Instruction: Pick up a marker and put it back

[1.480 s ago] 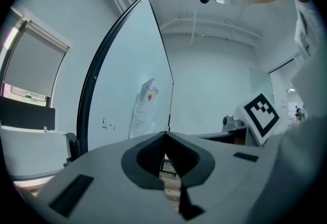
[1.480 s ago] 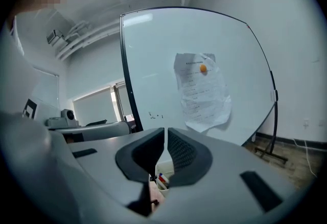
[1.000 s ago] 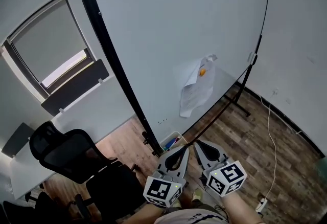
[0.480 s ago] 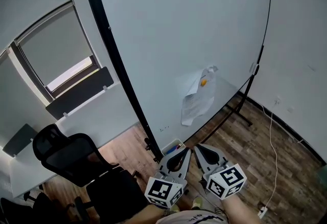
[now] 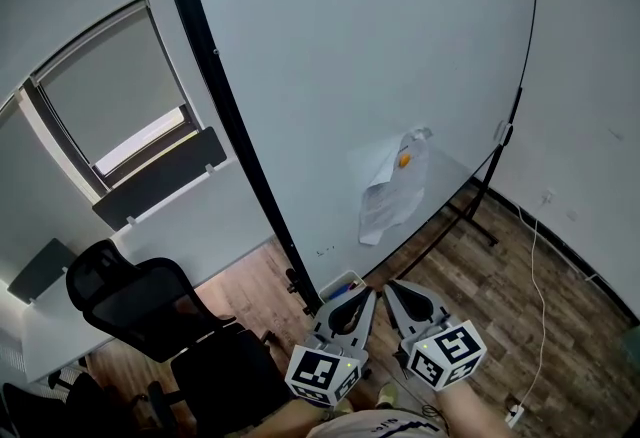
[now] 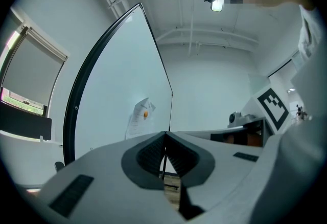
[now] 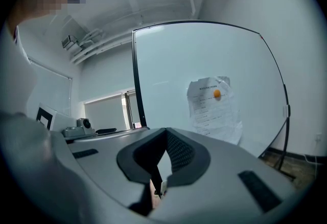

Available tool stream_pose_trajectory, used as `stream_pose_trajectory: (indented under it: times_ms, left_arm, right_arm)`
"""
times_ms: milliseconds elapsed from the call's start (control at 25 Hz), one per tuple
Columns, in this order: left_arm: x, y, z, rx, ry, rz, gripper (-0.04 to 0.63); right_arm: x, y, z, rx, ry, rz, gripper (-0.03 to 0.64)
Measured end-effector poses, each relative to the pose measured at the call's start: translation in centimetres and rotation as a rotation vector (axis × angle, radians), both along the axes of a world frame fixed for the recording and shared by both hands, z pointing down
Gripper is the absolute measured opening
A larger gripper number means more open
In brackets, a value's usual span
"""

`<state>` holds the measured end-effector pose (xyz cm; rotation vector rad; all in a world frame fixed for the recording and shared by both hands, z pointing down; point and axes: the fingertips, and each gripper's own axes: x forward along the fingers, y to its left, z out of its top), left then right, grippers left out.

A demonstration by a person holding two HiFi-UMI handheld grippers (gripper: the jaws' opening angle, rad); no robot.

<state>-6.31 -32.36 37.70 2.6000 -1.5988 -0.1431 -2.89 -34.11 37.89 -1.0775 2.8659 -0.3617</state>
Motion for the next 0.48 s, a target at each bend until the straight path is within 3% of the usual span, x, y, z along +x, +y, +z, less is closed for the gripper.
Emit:
stream_pose_trajectory:
  times_ms: [480]
  left_arm:
    - [-0.20, -0.09, 0.40, -0.006, 0.002, -0.011, 0.011]
  right_arm:
    - [-0.15, -0.13, 0.28, -0.003, -0.004, -0.011, 0.012]
